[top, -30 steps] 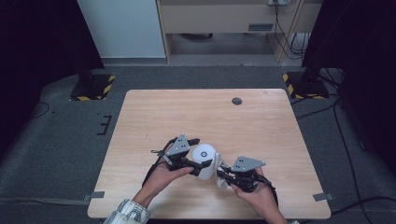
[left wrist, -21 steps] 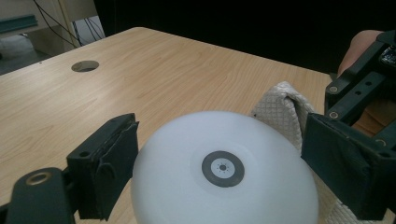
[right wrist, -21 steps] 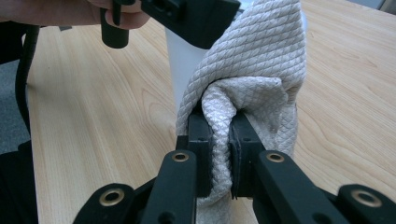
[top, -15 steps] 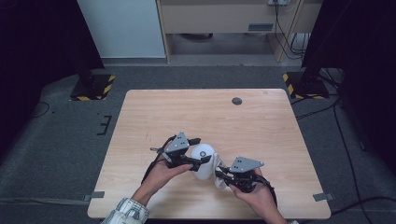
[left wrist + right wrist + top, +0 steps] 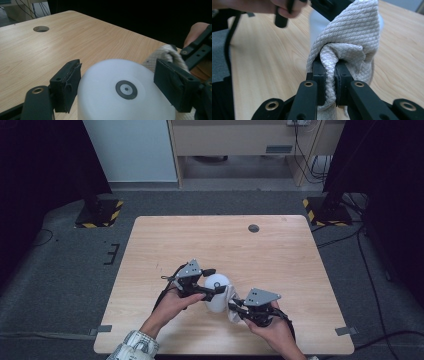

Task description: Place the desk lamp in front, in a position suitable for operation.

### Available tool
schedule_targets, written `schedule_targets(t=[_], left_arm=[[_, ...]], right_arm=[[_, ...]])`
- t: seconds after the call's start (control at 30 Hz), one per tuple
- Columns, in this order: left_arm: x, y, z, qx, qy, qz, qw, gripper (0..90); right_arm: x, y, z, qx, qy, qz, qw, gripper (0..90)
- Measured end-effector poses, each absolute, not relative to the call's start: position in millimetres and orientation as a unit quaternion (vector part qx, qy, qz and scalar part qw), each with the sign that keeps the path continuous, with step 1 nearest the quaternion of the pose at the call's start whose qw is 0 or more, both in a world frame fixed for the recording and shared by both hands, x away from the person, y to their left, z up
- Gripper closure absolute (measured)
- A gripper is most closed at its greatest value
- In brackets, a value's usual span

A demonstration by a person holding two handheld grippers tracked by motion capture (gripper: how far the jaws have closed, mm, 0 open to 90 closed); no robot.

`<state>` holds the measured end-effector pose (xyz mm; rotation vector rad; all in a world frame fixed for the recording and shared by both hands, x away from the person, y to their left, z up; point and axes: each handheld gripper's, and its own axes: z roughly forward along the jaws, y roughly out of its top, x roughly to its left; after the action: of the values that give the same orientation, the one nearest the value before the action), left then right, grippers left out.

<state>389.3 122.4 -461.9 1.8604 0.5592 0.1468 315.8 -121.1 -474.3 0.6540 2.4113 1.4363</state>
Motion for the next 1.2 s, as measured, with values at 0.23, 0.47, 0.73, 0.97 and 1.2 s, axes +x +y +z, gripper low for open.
schedule_targets(t=[0.23, 0.47, 0.73, 0.97, 1.2], left_arm=[[390, 123, -462, 0.789, 0.238, 0.062, 0.563, 22.4], [390, 123, -462, 0.788, 0.24, 0.062, 0.563, 22.5], [390, 123, -462, 0.789, 0.241, 0.063, 0.562, 22.6], [392, 123, -461, 0.791, 0.24, 0.06, 0.56, 22.6], [392, 123, -461, 0.791, 0.241, 0.061, 0.559, 22.8]], right_arm=[[313, -107, -472, 0.2, 0.833, 0.5, 0.125, 82.1], [317, -101, -488, 0.2, 0.852, 0.47, 0.109, 82.2], [319, -103, -493, 0.205, 0.862, 0.449, 0.112, 82.1], [315, -98, -470, 0.186, 0.847, 0.483, 0.118, 82.1], [319, -82, -478, 0.167, 0.859, 0.471, 0.11, 82.3]])
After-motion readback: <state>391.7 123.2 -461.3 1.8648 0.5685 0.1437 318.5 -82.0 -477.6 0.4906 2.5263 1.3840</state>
